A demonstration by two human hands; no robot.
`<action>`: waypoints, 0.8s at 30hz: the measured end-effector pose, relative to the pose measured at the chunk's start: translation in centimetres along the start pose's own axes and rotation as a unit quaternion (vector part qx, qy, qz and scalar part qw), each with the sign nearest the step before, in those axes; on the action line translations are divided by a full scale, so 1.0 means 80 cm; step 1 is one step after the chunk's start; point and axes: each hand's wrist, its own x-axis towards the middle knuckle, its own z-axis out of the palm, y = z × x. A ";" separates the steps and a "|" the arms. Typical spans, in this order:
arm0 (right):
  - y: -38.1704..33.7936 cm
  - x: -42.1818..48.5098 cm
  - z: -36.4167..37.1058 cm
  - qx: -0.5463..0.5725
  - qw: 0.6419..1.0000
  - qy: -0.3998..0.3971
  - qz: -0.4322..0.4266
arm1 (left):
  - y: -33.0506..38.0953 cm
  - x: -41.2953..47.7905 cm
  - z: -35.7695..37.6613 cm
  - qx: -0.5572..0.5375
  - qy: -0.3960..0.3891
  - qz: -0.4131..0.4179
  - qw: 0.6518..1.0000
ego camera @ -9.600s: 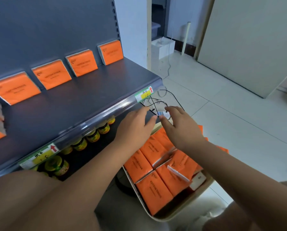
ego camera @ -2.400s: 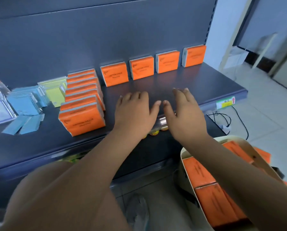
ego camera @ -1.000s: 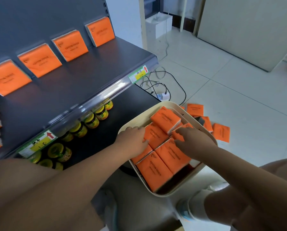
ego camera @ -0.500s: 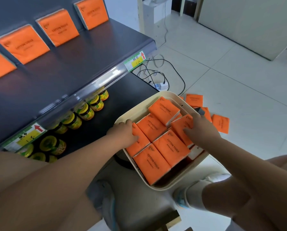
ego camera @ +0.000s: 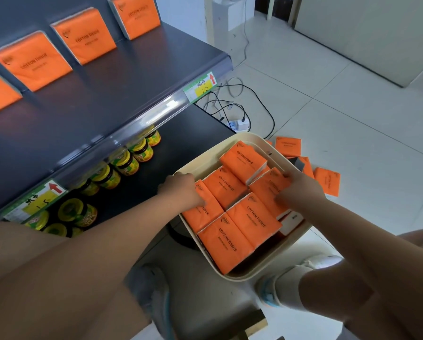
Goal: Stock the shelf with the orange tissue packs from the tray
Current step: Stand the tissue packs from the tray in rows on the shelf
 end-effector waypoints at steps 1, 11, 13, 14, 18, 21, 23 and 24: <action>0.000 0.001 -0.002 0.002 1.000 -0.001 0.007 | 0.000 -0.001 -0.001 -0.005 0.006 0.000 1.000; -0.012 0.002 -0.014 0.135 0.988 -0.011 0.068 | 0.010 -0.008 -0.029 -0.236 0.067 0.006 0.969; -0.016 0.003 -0.019 0.171 0.982 -0.012 0.076 | 0.009 -0.007 -0.035 -0.299 0.088 -0.009 0.950; -0.018 0.004 -0.021 0.183 0.981 -0.009 0.066 | 0.008 -0.006 -0.038 -0.330 0.094 -0.016 0.939; -0.036 0.000 -0.034 0.216 0.976 0.000 0.011 | 0.008 -0.009 -0.055 -0.449 0.097 -0.039 0.888; -0.049 -0.007 -0.043 0.232 0.972 0.014 -0.029 | 0.005 -0.016 -0.071 -0.526 0.093 -0.050 0.844; -0.059 -0.014 -0.051 0.237 0.969 0.014 -0.065 | 0.003 -0.024 -0.082 -0.558 0.086 -0.052 0.824; -0.064 -0.019 -0.056 0.242 0.966 0.009 -0.084 | 0.001 -0.028 -0.089 -0.567 0.083 -0.051 0.818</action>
